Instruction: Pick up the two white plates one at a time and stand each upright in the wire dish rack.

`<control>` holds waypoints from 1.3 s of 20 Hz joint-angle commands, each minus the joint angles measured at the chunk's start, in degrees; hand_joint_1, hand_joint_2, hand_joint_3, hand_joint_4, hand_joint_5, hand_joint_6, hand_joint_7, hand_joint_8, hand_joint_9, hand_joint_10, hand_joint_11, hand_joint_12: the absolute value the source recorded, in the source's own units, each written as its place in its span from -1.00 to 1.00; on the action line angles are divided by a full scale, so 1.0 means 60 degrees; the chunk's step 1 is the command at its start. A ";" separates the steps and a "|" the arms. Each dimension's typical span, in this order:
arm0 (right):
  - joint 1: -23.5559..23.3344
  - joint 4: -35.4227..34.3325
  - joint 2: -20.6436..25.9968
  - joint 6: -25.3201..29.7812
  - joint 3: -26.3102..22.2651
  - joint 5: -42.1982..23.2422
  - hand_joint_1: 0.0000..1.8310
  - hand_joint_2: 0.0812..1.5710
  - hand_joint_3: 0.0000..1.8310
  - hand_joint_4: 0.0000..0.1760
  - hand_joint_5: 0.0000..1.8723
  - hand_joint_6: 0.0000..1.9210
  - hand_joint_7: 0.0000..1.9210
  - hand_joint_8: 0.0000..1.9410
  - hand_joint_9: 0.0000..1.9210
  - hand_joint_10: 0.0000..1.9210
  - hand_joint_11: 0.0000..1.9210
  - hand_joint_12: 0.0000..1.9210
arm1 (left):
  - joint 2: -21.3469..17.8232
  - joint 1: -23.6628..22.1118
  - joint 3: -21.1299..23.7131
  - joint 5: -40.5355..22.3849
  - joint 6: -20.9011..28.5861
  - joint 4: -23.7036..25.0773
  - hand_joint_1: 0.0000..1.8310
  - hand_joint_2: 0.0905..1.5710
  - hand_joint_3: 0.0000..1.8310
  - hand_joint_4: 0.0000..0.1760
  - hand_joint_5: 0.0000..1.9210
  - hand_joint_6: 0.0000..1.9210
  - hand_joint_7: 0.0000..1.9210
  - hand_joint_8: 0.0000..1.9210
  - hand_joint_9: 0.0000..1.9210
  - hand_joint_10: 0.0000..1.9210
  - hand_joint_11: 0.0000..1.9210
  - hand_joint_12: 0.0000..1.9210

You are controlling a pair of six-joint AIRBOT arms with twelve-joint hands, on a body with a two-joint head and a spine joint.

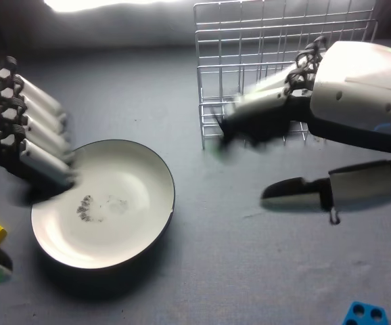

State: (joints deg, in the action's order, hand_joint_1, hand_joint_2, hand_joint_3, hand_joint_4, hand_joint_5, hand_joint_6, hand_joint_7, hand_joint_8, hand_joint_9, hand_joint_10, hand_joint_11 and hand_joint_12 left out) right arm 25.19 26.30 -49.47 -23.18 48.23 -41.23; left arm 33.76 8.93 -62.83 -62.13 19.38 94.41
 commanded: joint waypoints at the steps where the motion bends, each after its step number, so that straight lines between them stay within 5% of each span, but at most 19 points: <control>1: -0.0092 -0.0335 0.0024 0.0051 -0.0009 -0.1150 -1.00 0.51 -0.99 -1.00 -0.85 -0.99 -0.86 -0.99 -0.91 -0.99 -1.00 -0.78 | -0.0054 -0.0099 0.0002 -0.0264 -0.0005 -0.0789 -1.00 0.33 -0.95 -1.00 -1.00 -1.00 -0.99 -1.00 -1.00 -1.00 -1.00 -1.00; 11: -0.0107 -0.0510 0.0017 0.0072 0.0061 -0.1083 -1.00 0.40 -1.00 -1.00 -0.93 -1.00 -0.97 -1.00 -1.00 -1.00 -1.00 -1.00 | -0.0010 -0.0229 0.0012 -0.0343 0.0081 0.0123 -1.00 0.27 -0.99 -1.00 -1.00 -1.00 -1.00 -1.00 -1.00 -1.00 -1.00 -1.00; 14: -0.0111 0.0483 -0.0081 0.1585 0.0373 -0.1685 -1.00 0.40 -1.00 -1.00 -0.95 -1.00 -1.00 -1.00 -1.00 -1.00 -1.00 -1.00 | 0.0007 -0.0259 0.0010 -0.0375 0.0082 0.0324 -1.00 0.27 -0.99 -1.00 -1.00 -1.00 -1.00 -1.00 -1.00 -1.00 -1.00 -1.00; 17: -0.0110 0.0516 -0.0146 0.1417 0.0414 -0.1532 -0.98 0.38 -1.00 -1.00 -0.97 -1.00 -1.00 -1.00 -1.00 -1.00 -1.00 -1.00 | 0.0095 -0.0272 -0.0064 -0.0380 0.0225 0.0721 -1.00 0.26 -1.00 -1.00 -1.00 -1.00 -1.00 -1.00 -1.00 -1.00 -1.00 -1.00; 24: -0.0095 0.0053 -0.0331 0.0381 0.0414 -0.0929 -0.61 0.26 -1.00 -1.00 -1.00 -1.00 -1.00 -1.00 -1.00 -1.00 -1.00 -1.00 | 0.0542 0.1991 -0.0285 0.0162 -0.1155 0.0019 -1.00 0.26 -1.00 -1.00 -1.00 -1.00 -1.00 -1.00 -1.00 -1.00 -1.00 -1.00; 26: -0.0058 0.0050 -0.0351 0.0114 0.0419 -0.1003 -0.53 0.24 -1.00 -1.00 -1.00 -1.00 -1.00 -1.00 -1.00 -1.00 -1.00 -1.00 | 0.0812 0.2734 -0.0603 0.0390 -0.1528 -0.0737 -1.00 0.26 -1.00 -1.00 -1.00 -1.00 -1.00 -1.00 -1.00 -1.00 -1.00 -1.00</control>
State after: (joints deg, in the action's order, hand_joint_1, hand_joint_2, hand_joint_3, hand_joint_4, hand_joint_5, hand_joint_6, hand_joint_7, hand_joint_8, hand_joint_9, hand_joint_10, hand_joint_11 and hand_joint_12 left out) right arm 25.21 28.62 -51.70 -22.74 50.83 -40.36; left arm 39.20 26.37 -66.57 -58.85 10.31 93.80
